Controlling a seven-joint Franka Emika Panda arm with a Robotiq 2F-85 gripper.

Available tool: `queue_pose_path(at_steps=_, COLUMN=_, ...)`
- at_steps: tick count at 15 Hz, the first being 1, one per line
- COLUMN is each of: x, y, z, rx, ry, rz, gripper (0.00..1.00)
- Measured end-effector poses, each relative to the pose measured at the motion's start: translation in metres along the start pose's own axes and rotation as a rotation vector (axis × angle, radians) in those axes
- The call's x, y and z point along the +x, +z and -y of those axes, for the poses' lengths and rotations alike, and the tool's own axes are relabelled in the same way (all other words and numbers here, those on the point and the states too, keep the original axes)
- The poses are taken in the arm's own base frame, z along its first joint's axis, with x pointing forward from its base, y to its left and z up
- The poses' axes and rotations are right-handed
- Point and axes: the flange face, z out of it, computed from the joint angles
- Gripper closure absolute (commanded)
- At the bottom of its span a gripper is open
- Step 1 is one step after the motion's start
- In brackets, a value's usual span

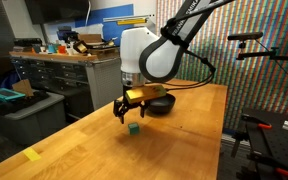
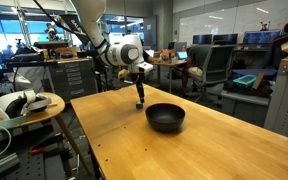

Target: Put the block in the black bowl.

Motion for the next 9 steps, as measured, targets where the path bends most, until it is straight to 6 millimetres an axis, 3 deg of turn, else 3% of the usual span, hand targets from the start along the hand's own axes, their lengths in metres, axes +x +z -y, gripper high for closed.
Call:
queue_pose_path(at_steps=7, x=0.001, y=0.027, z=0.002, rx=0.014, ry=0.032, rz=0.052, gripper=0.00)
queue_pose_path(at_steps=8, x=0.001, y=0.030, z=0.002, rx=0.015, ry=0.038, rz=0.058, gripper=0.25)
queue_pose_path(at_steps=9, x=0.001, y=0.033, z=0.002, rx=0.017, ry=0.045, rz=0.063, gripper=0.26)
